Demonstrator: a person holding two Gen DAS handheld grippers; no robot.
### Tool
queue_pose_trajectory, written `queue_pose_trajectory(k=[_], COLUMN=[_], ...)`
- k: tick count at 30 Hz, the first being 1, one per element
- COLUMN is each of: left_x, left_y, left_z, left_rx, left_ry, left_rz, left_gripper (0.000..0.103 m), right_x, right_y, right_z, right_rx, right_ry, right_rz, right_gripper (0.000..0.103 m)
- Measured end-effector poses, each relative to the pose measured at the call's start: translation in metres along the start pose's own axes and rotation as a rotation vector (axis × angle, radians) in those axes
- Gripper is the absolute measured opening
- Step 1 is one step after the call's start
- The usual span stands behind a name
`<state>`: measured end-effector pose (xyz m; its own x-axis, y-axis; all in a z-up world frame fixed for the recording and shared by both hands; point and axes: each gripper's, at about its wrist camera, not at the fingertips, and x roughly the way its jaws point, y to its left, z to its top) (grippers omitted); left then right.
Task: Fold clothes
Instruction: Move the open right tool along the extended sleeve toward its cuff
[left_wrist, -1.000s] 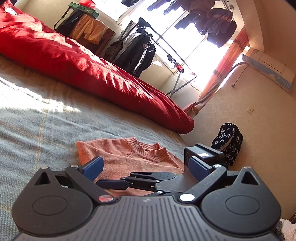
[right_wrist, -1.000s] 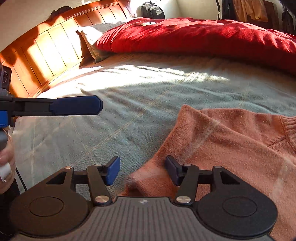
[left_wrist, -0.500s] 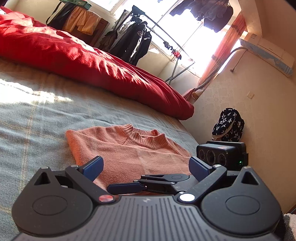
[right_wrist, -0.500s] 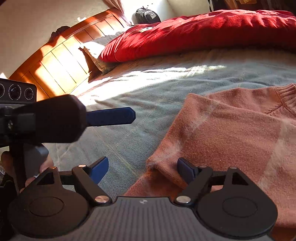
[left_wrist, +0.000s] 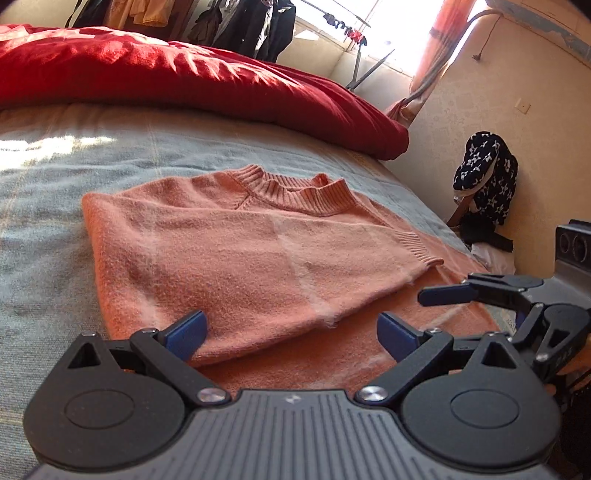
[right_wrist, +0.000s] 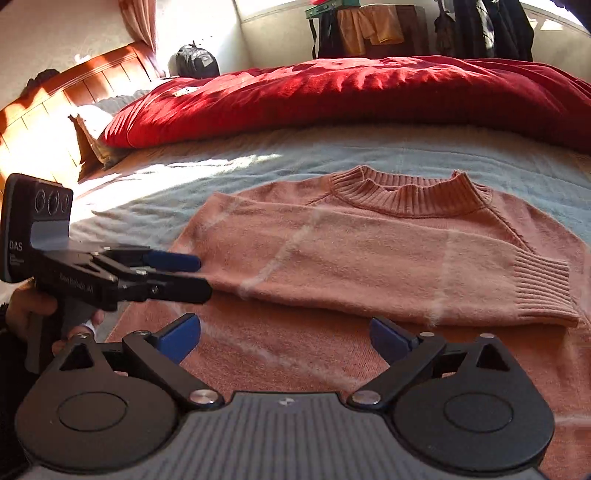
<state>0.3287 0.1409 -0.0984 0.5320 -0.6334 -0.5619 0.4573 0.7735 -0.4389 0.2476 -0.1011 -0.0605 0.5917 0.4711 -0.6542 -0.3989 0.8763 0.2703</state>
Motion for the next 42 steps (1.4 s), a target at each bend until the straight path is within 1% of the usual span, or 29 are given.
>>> queue_pose_trajectory(k=[2, 5, 6, 8, 9, 10, 12, 13, 14, 16, 17, 19, 21, 24, 26, 29, 32, 36, 39, 41, 42], left_x=[0.002, -0.003, -0.003, -0.005, -0.006, -0.008, -0.008, -0.006, -0.004, 0.002, 0.006, 0.013, 0.014, 0.009, 0.012, 0.014, 0.014, 0.011, 0.010, 0.013, 0.016], left_y=[0.003, 0.005, 0.003, -0.003, -0.008, -0.013, -0.023, -0.027, -0.031, -0.035, -0.035, -0.034, -0.032, -0.031, -0.031, -0.034, -0.039, -0.047, -0.056, -0.060, -0.063], left_z=[-0.002, -0.001, -0.001, 0.000, 0.001, 0.001, 0.001, 0.000, -0.002, -0.005, -0.006, -0.009, -0.009, -0.009, -0.010, -0.012, -0.013, -0.012, -0.013, -0.016, -0.018], left_rx=[-0.009, -0.031, -0.029, -0.007, 0.012, 0.031, 0.075, 0.092, 0.108, 0.133, 0.138, 0.142, 0.132, 0.127, 0.131, 0.152, 0.174, 0.197, 0.232, 0.253, 0.269], left_ry=[0.007, -0.006, -0.010, -0.021, -0.028, -0.035, -0.054, -0.051, -0.044, -0.025, -0.014, 0.008, 0.006, -0.010, 0.000, 0.008, 0.011, 0.010, 0.001, 0.007, 0.013], left_rz=[-0.006, -0.028, -0.025, -0.014, -0.009, -0.004, -0.020, -0.028, -0.036, -0.027, -0.016, 0.009, 0.007, -0.007, 0.002, 0.020, 0.036, 0.047, 0.006, -0.009, 0.002], left_gripper=[0.098, 0.098, 0.098, 0.098, 0.098, 0.098, 0.099, 0.099, 0.099, 0.099, 0.099, 0.099, 0.099, 0.099, 0.099, 0.099, 0.099, 0.099, 0.100, 0.100, 0.100], right_x=[0.006, 0.029, 0.030, 0.020, 0.014, 0.005, -0.016, -0.024, -0.030, -0.042, -0.046, -0.056, -0.068, -0.088, -0.106, -0.138, -0.167, -0.203, -0.222, -0.227, -0.228], right_y=[-0.015, -0.044, -0.050, -0.057, -0.057, -0.056, -0.057, -0.059, -0.063, -0.077, -0.084, -0.094, -0.101, -0.099, -0.104, -0.130, -0.176, -0.237, -0.278, -0.303, -0.314], right_z=[0.009, 0.006, 0.002, -0.007, -0.009, -0.012, -0.022, -0.027, -0.033, -0.049, -0.058, -0.074, -0.085, -0.091, -0.094, -0.106, -0.126, -0.159, -0.179, -0.189, -0.193], right_rx=[0.051, 0.173, 0.199, 0.247, 0.264, 0.269, 0.247, 0.244, 0.261, 0.316, 0.345, 0.398, 0.459, 0.486, 0.489, 0.543, 0.694, 0.906, 1.038, 1.109, 1.142], right_ry=[-0.045, -0.017, -0.023, -0.059, -0.049, -0.044, -0.053, -0.053, -0.048, -0.041, -0.045, -0.079, -0.116, -0.126, -0.145, -0.196, -0.271, -0.435, -0.559, -0.618, -0.645], right_rz=[-0.004, -0.023, -0.010, 0.027, 0.023, 0.005, -0.043, -0.063, -0.073, -0.095, -0.100, -0.081, -0.060, -0.081, -0.124, -0.197, -0.227, -0.252, -0.268, -0.289, -0.297], right_gripper=[0.103, 0.103, 0.103, 0.103, 0.103, 0.103, 0.103, 0.103, 0.103, 0.103, 0.103, 0.103, 0.103, 0.103, 0.103, 0.103, 0.103, 0.103, 0.103, 0.103, 0.103])
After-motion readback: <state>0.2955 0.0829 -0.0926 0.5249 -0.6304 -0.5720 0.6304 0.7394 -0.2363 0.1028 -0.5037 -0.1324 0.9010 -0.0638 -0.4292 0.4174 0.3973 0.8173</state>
